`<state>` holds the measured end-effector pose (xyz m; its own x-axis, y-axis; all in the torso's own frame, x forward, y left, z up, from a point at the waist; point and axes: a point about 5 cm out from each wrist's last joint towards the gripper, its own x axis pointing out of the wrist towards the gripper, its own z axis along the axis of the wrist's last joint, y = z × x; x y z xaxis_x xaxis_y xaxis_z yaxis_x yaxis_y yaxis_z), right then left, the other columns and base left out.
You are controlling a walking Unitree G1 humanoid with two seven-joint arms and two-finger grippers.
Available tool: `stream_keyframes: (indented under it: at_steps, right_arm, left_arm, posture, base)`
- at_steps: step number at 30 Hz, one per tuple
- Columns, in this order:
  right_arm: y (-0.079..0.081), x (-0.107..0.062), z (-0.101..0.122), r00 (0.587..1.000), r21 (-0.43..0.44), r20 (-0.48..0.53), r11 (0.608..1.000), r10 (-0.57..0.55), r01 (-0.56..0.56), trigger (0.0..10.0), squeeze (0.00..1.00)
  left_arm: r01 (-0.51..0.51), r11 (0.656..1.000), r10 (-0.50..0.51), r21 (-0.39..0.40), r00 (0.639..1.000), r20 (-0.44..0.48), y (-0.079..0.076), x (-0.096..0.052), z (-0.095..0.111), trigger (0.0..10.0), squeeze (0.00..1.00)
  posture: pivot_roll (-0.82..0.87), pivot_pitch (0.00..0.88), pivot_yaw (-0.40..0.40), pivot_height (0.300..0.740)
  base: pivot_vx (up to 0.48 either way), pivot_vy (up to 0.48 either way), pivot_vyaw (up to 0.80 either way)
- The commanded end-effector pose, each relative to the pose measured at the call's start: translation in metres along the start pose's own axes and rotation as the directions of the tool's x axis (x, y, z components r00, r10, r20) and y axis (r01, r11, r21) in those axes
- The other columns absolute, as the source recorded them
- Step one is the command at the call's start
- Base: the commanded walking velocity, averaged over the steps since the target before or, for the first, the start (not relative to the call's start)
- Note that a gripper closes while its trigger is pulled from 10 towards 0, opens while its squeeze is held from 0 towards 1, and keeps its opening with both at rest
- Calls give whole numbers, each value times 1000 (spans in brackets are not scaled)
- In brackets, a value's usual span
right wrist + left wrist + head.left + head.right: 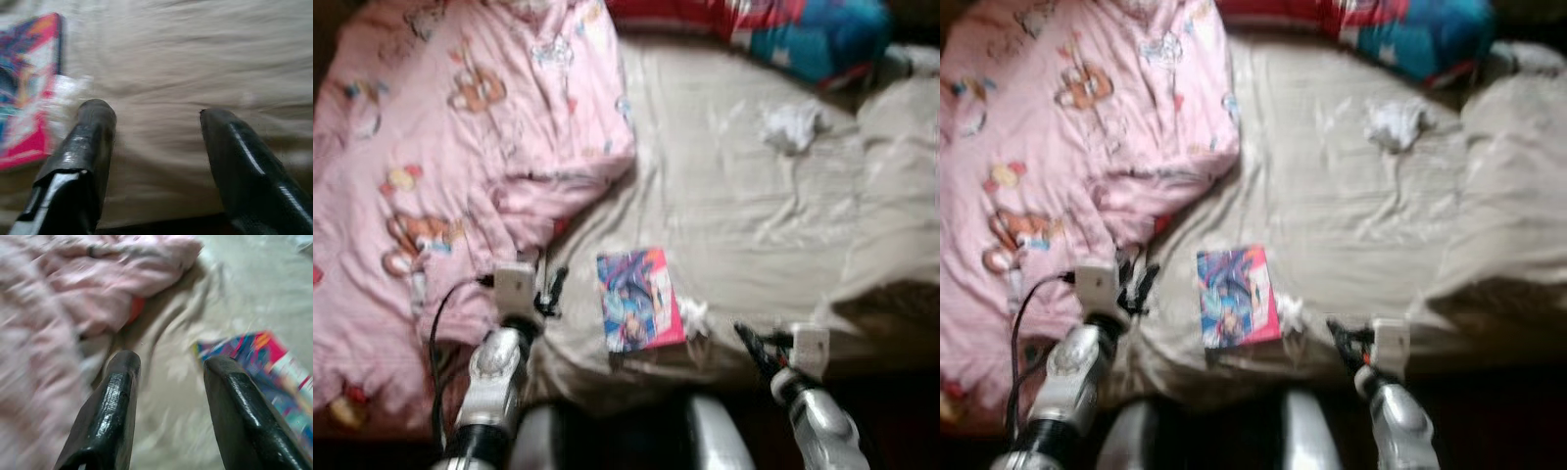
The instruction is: Clean up the room
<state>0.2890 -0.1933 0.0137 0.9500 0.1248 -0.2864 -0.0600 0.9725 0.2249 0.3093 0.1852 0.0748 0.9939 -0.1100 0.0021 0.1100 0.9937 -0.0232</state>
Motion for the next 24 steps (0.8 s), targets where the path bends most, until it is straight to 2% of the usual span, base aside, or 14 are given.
stream_keyframes:
  at_steps: [1, 3, 5, 10, 15, 16, 17, 18, 24]
  right_arm:
    - [3, -2, -14, 998, 30, -65, 1000, 4, -2, 10000, 1000]
    - [6, 1, -12, 998, 36, -68, 999, 8, -5, 10000, 1000]
    - [16, 12, -2, 998, 48, -52, 998, 29, -26, 10000, 1000]
    - [30, 25, 13, 997, 38, -31, 997, 73, -72, 10000, 1000]
    - [35, 32, 23, 998, 20, -20, 998, 64, -64, 10000, 1000]
    - [36, 34, 26, 999, 9, -18, 999, 47, -47, 10000, 318]
    - [36, 35, 28, 999, 5, -18, 999, 39, -39, 10000, 318]
    - [35, 36, 28, 1000, 2, -22, 1000, 21, -21, 10000, 0]
    - [26, 36, 29, 997, 56, -36, 996, -66, 68, 10000, 0]
  left_arm:
    - [-28, 1000, 28, -4, 999, -25, 9, -6, -5, 10000, 0]
    - [-30, 1000, 30, -1, 999, -24, 10, -5, -3, 10000, 0]
    - [-39, 999, 39, 10, 999, -15, 14, -4, 2, 10000, 0]
    - [-54, 998, 54, 22, 999, -2, 21, -3, 8, 10000, 0]
    - [-67, 997, 67, 28, 998, 9, 26, -4, 13, 10000, 0]
    - [-70, 997, 69, 32, 998, 10, 28, -6, 14, 10000, 0]
    - [-71, 997, 71, 34, 997, 10, 29, -7, 14, 10000, 0]
    - [-72, 997, 72, 37, 997, 6, 29, -8, 13, 10000, 0]
    - [-80, 995, 81, 53, 997, -16, 35, -15, 10, 10000, 0]
  posture:
    - [-39, 293, 56, 616]
    - [-24, 301, 63, 616]
    - [2, 312, 72, 616]
    - [27, 331, 82, 616]
    - [55, 351, 90, 616]
    - [63, 357, 93, 616]
    - [65, 359, 94, 616]
    - [69, 360, 95, 616]
    - [87, 374, 101, 616]
  base:
    - [0, 0, 0]
    - [0, 0, 0]
    - [0, 0, 0]
    - [0, 0, 0]
    - [0, 0, 0]
    - [0, 0, 0]
    - [0, 0, 0]
    - [0, 0, 0]
    - [0, 0, 0]
